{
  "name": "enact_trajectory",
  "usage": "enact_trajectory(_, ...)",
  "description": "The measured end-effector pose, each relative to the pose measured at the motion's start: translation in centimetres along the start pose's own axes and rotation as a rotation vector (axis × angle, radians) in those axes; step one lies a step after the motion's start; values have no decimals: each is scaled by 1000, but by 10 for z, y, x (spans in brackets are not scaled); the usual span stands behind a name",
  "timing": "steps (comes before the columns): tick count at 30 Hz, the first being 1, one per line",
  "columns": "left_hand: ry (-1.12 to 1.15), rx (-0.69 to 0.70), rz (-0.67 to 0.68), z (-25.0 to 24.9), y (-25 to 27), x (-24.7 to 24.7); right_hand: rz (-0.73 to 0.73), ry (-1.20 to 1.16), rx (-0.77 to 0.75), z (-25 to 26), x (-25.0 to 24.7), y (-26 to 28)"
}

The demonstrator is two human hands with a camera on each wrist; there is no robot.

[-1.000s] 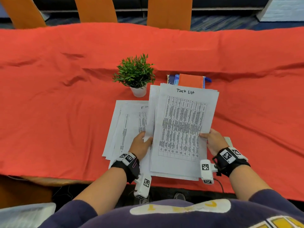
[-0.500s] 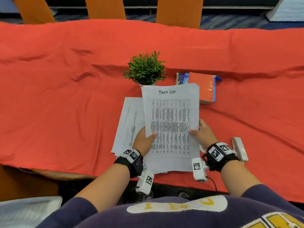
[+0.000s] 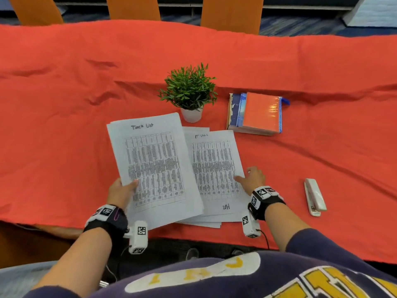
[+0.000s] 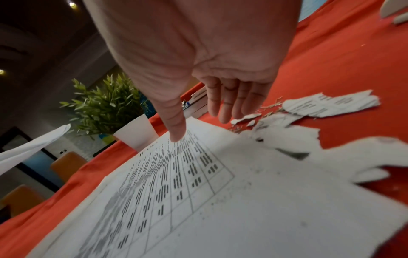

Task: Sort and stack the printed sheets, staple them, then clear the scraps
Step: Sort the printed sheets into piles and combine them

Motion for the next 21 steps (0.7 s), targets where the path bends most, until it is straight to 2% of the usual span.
enact_trajectory(5,37,-57,3,20,-3,-15,-12,96,8,-2,23,-17)
enact_trajectory(9,33,-74,16,18,-4,-11,28,105,51,-8,20,-13)
enact_trajectory(13,36,-67,29,13,-8,-8,-55,-31,102,-21,-3,-2)
enact_trajectory(21,75,-75,29,11,-14,-7,-218,-66,80,-36,-71,21)
Point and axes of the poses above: each hand's wrist, its own y-axis away from the middle knuckle, its own x-axis out of the palm, z = x × y, the point moved 10 cm from there along -y, towards the middle knuckle, and after that the axes turned 3 degrees about y, right-handed, at the moved point
